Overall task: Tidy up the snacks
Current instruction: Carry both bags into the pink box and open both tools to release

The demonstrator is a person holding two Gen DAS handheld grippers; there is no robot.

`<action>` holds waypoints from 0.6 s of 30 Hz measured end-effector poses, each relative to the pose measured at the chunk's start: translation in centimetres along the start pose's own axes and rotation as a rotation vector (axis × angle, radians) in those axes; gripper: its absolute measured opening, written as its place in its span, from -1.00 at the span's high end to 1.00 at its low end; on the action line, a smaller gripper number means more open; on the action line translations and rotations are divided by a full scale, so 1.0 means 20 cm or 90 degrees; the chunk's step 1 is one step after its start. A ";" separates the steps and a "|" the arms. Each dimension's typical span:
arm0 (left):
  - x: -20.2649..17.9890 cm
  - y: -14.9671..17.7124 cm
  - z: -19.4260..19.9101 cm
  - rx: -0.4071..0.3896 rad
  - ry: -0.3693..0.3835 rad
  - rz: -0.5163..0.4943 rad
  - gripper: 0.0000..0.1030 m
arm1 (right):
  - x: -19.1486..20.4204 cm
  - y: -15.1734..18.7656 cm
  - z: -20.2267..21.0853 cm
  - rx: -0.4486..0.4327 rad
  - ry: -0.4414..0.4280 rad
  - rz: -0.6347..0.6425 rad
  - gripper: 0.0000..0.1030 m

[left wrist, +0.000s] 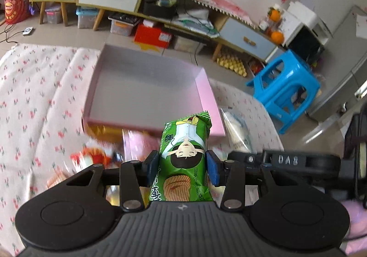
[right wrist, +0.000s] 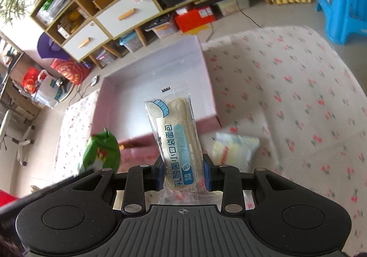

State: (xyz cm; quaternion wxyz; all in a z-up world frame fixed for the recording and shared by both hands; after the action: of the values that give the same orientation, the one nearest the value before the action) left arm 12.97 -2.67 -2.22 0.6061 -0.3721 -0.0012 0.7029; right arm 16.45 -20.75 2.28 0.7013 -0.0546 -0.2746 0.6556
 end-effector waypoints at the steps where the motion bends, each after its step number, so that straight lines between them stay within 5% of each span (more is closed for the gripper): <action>1: 0.01 -0.03 -0.01 -0.007 0.001 0.007 0.22 | 0.01 -0.03 -0.01 -0.006 -0.003 0.006 0.39; 8: 0.10 -0.28 -0.18 -0.060 -0.001 0.054 0.22 | -0.03 -0.24 -0.21 -0.037 -0.050 -0.014 0.39; 18: 0.26 -0.37 -0.32 -0.157 -0.006 0.046 0.22 | -0.09 -0.32 -0.46 -0.076 -0.054 0.021 0.39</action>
State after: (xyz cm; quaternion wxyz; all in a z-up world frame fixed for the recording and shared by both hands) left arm 22.60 0.87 -6.16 0.5301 -0.4405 -0.0772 0.7204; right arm 26.29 -20.65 -3.26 0.6740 -0.0732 -0.3417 0.6509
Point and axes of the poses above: each gripper's, at about its wrist camera, not at the fingertips, and z roughly against the way its jaws point, x to its left, y to its underside, the point moved 6 cm from there along -z, roughly the way its jaws point, and after that the axes turned 14 degrees about z, right-handed, at the moved point
